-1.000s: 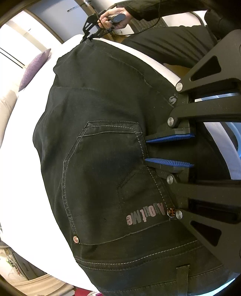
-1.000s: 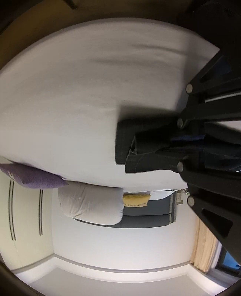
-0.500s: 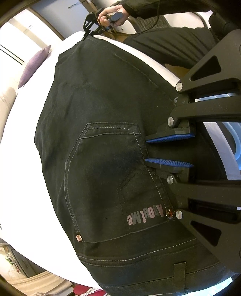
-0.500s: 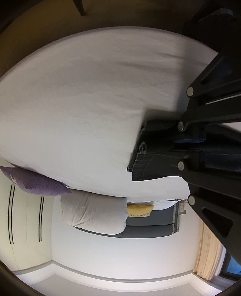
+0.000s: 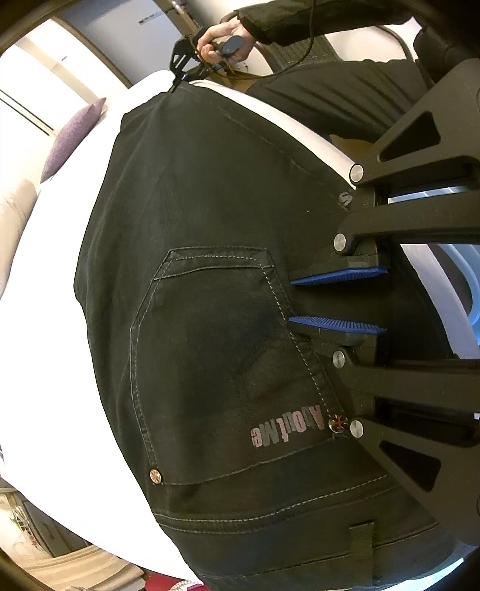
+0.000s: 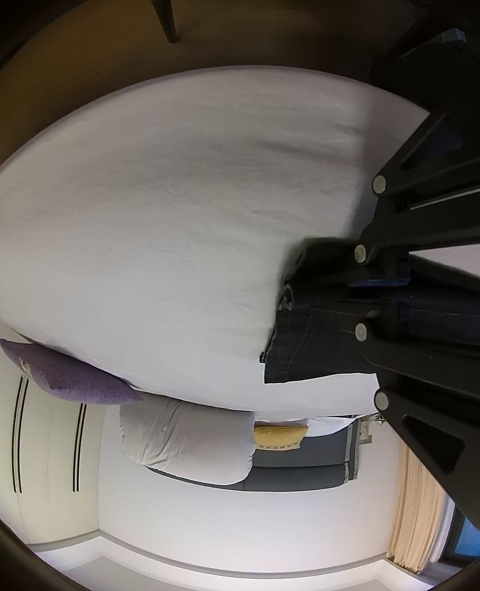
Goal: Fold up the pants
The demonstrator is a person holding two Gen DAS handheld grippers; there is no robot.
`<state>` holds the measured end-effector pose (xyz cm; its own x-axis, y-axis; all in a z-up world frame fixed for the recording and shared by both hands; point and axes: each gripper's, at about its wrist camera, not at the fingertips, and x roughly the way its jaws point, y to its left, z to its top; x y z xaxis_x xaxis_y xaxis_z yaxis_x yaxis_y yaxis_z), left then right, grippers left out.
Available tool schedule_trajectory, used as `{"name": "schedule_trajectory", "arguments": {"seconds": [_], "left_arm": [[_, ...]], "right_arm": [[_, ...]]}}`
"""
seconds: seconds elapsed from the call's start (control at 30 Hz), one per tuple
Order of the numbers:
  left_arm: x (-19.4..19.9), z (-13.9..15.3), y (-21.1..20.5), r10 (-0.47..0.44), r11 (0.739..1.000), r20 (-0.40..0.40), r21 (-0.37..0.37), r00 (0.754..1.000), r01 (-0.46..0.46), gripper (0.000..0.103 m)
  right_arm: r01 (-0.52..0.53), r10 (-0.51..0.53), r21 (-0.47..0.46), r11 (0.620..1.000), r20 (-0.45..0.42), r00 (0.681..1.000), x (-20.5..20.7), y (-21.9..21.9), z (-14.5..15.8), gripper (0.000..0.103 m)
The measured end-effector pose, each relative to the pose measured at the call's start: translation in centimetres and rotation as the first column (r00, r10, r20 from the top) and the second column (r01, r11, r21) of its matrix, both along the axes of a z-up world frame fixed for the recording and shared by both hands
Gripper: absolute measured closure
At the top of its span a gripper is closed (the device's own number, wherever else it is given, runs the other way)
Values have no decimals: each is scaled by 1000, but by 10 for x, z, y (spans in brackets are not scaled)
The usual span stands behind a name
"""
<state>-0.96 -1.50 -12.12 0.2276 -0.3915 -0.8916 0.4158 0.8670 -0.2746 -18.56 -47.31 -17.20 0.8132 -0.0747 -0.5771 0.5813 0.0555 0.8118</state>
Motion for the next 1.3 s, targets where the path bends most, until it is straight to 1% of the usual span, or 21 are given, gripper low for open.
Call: {"name": "schedule_trajectory", "arguments": {"seconds": [0.27,0.37,0.5,0.57,0.6,0.63,0.67,0.7,0.73,0.8,0.87,0.9,0.93,0.97,1.0,1.03,1.07,1.1,1.17,1.23,1.3], "left_arm": [[-5,-1,20,24,998,7,-52,1000,-24,86],[-7,-1,23,31,998,10,-60,999,-31,86],[-9,0,31,29,997,12,-69,1000,-28,86],[-10,0,35,30,997,15,-70,999,-29,86],[-10,1,34,31,997,15,-72,999,-30,86],[-11,2,36,34,997,15,-76,999,-33,86],[-11,2,38,39,996,15,-81,999,-38,86],[-12,1,41,44,996,15,-84,999,-43,86],[-13,1,43,48,995,15,-90,999,-46,86],[-13,1,47,51,994,16,-98,999,-49,86],[-14,1,48,55,993,17,-105,998,-53,86],[-14,0,47,57,993,17,-108,998,-54,86],[-15,1,48,58,992,17,-112,998,-55,86],[-15,0,49,58,992,17,-114,998,-56,86],[-15,1,50,58,992,17,-116,998,-56,86],[-15,0,49,58,992,16,-117,998,-56,86],[-15,1,50,59,991,15,-119,998,-56,86],[-15,1,51,60,991,14,-121,998,-58,86],[-14,1,51,65,990,13,-123,998,-62,86],[-13,1,52,69,990,11,-126,998,-67,86],[-13,2,53,71,989,11,-129,997,-69,86]], "right_arm": [[-5,3,-47,999,-43,999,0,6,10,99],[-27,19,-98,995,-85,996,0,9,21,99],[-38,29,-85,996,-104,994,6,4,14,99],[-72,62,-87,994,-111,992,13,2,8,101],[-83,74,-81,993,-105,992,12,0,8,101],[-101,92,-87,991,-107,990,11,0,13,98],[-126,111,-117,985,-120,987,8,2,22,94],[-139,114,-157,978,-154,981,3,5,32,81],[-136,101,-198,971,-178,979,-5,11,44,60],[-117,61,-254,960,-217,974,-22,29,61,25],[-205,172,-226,952,-159,972,-26,58,68,26],[-264,243,-193,945,-123,962,-23,76,67,29],[-332,323,-154,930,-83,943,-18,99,65,35],[-394,392,-109,913,-38,919,-12,122,62,38],[-450,451,-63,891,12,892,-6,145,57,44],[-516,516,-6,856,55,855,4,177,50,50],[-552,549,22,834,75,832,9,195,45,52],[-596,588,68,800,114,801,18,221,38,53],[-650,629,129,749,172,758,30,255,27,54],[-690,662,168,704,196,724,42,280,19,54],[-708,679,186,681,200,706,48,293,13,54]]}}
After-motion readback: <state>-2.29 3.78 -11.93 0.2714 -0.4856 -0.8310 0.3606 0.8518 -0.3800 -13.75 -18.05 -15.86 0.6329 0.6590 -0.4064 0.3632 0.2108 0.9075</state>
